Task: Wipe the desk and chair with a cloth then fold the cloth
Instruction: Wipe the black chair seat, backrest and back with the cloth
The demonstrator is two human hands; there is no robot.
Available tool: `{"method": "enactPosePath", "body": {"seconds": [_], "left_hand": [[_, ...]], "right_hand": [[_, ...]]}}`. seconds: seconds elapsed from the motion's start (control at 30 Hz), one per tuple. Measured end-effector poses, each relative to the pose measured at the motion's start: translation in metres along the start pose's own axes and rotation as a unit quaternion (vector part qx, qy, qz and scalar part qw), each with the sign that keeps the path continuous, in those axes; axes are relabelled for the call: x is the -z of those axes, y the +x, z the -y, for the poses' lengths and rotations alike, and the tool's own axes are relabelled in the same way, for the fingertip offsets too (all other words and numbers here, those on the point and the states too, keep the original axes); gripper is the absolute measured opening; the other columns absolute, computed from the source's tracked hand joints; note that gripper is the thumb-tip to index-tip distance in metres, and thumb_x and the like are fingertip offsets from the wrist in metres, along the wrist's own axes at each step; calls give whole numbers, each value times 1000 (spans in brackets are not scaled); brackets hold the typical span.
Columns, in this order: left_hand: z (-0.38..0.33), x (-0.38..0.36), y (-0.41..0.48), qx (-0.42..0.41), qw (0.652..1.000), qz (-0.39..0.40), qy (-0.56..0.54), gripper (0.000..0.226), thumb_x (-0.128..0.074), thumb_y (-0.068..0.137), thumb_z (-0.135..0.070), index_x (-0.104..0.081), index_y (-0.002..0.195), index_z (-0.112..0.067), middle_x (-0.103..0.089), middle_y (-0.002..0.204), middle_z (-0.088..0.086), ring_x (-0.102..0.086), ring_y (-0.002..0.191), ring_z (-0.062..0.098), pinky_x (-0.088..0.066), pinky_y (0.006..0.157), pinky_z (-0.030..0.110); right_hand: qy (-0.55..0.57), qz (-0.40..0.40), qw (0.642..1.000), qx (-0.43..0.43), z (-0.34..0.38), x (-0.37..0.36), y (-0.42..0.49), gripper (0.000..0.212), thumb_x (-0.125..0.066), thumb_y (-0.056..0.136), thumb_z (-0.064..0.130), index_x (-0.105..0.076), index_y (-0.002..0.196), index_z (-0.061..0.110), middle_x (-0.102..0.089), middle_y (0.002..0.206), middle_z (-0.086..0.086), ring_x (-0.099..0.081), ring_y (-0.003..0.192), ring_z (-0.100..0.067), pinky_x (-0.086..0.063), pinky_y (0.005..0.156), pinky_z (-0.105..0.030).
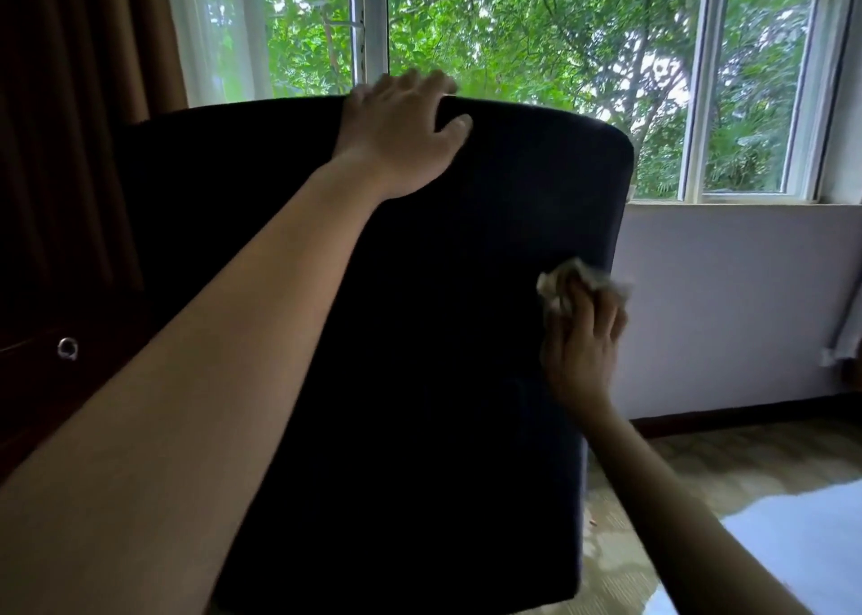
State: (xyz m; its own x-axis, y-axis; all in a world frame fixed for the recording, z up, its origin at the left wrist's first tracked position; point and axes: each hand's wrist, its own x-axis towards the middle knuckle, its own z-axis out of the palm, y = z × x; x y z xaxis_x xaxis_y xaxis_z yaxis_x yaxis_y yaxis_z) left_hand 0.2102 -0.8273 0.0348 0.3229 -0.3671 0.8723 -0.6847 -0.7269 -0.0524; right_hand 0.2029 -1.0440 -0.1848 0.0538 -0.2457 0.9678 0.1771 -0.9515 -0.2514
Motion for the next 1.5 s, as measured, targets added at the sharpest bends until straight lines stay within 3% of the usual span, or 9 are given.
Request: {"method": "enactPosePath", "body": {"seconds": [0.3,0.53,0.77,0.87,1.03,1.13,1.3,1.4,1.5], "left_hand": [[38,-7,-20,105,990,-72,55,43,-36,96,-43,-45,130,-18,-44,133,11,-33,130,28,-15,113,45],[38,-10,-19,122,982,-103,100,46,-33,96,-51,-45,128,-19,-47,131,10,-36,128,28,-17,109,41],[40,-10,-19,113,980,-105,122,50,-32,96,-53,-45,131,-19,-47,131,10,-39,125,28,-21,106,39],[37,-13,-18,112,981,-103,118,49,-32,97,-52,-43,132,-20,-46,132,9,-37,127,28,-18,108,39],[28,-15,-17,119,981,-97,115,49,-31,97,-51,-41,133,-19,-43,135,9,-34,129,28,-14,111,41],[22,-16,-16,122,981,-91,117,50,-31,98,-51,-40,134,-19,-42,136,8,-34,129,28,-13,112,41],[19,-19,-15,124,981,-96,116,50,-31,97,-52,-41,135,-20,-42,137,8,-33,131,27,-11,113,42],[18,-14,-18,122,982,-94,104,51,-32,97,-52,-40,135,-20,-42,138,8,-32,132,27,-11,113,41],[18,-10,-20,125,982,-89,107,51,-33,96,-53,-41,135,-20,-43,138,8,-33,132,27,-14,112,41]], "right_hand": [[-44,4,991,128,73,-44,8,43,-49,87,21,-53,129,14,-57,128,-15,-48,120,-34,-36,103,-47],[39,210,855,472,131,-98,-70,27,-48,93,18,-57,118,12,-60,122,-13,-51,116,-33,-39,101,-45],[-33,-94,992,81,39,-33,13,39,-48,91,15,-48,129,11,-46,130,-14,-38,122,-33,-34,104,-55],[-2,-146,980,-139,5,-14,36,45,-44,93,22,-48,135,6,-47,135,-23,-40,123,-44,-37,101,-53],[-8,-139,976,-169,28,-30,36,48,-40,95,27,-44,138,8,-39,142,-25,-36,127,-48,-37,99,-61],[-50,-149,984,-87,67,-59,14,45,-52,90,17,-43,134,10,-50,131,-27,-36,125,-40,-14,116,-41],[77,-16,983,164,166,-86,-24,36,-64,82,10,-46,114,11,-56,113,-16,-58,103,-34,-48,87,-47],[80,40,949,302,189,-86,-32,53,-83,61,17,-53,104,6,-71,92,-15,-66,89,-29,-40,86,-37],[78,72,947,302,165,-84,-15,26,-60,88,14,-54,112,7,-68,104,-18,-61,102,-33,-41,94,-39]]}}
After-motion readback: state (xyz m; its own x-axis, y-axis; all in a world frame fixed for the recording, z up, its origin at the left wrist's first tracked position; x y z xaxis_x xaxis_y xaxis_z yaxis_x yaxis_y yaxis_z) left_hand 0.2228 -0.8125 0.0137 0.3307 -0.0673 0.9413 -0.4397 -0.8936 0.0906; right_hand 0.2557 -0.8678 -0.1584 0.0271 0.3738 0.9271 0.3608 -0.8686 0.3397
